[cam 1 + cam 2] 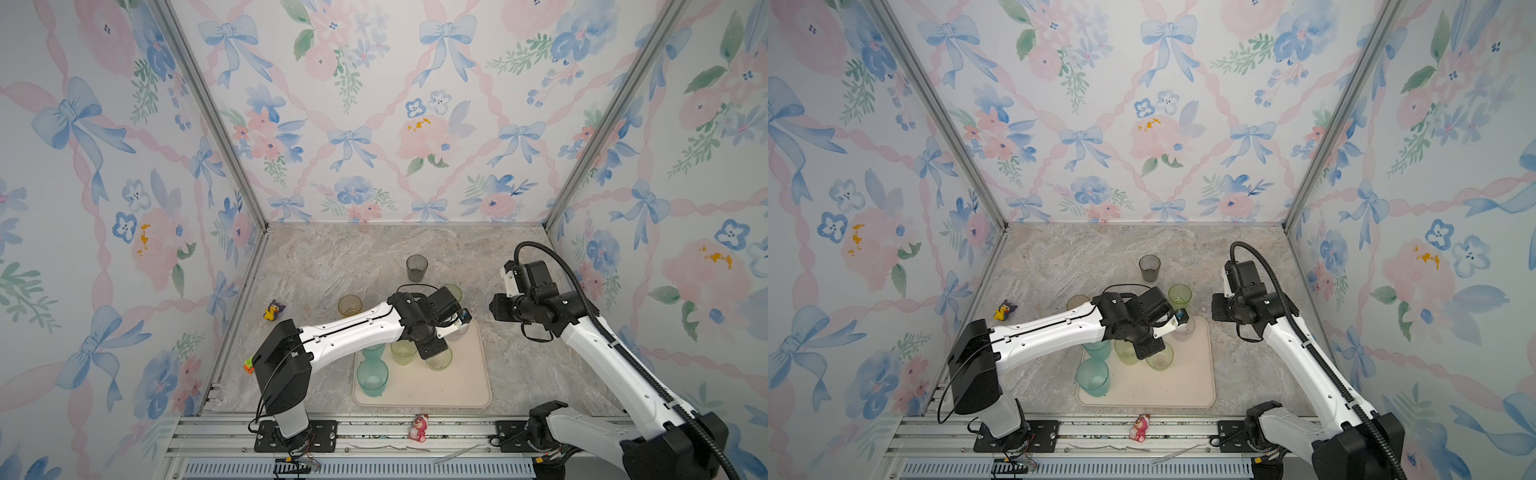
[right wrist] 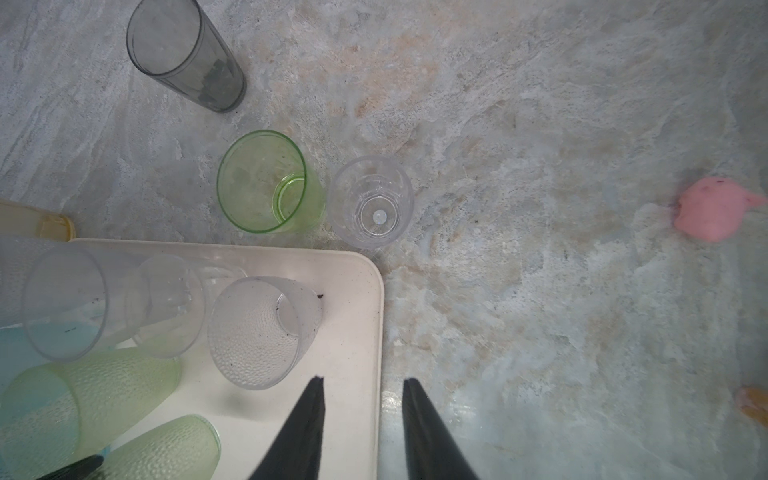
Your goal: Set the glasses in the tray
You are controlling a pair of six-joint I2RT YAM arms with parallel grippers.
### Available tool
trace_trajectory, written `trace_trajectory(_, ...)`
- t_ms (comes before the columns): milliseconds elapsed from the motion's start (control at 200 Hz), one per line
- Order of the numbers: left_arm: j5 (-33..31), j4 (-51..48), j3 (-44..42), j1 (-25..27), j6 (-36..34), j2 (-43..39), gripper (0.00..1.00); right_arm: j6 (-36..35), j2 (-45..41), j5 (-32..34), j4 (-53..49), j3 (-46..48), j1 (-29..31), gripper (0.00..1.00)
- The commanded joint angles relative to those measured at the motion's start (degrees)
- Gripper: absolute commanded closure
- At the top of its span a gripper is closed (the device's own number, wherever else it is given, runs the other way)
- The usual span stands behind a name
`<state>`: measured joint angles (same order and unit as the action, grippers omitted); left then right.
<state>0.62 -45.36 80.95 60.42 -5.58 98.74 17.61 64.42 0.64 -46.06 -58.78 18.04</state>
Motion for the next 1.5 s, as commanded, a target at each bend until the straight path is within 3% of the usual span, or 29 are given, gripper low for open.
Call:
trace_trajectory(0, -1.1, -0.3, 0.4, 0.0, -0.3, 1.1, 1.00, 0.2, -1.4, 0.6, -1.6, 0.6, -0.5, 0.65)
trace_trajectory(1101, 0.7, 3.2, -1.0, -4.5, -1.6, 6.3, 1.00, -0.5, 1.4, 0.3, -0.2, 1.0, -0.8, 0.65)
trace_trajectory(1491, 0.3, 3.3, -0.9, -4.6, -1.7, 6.7, 0.90, -0.5, 1.9, 0.2, -0.2, 0.4, -0.9, 0.65)
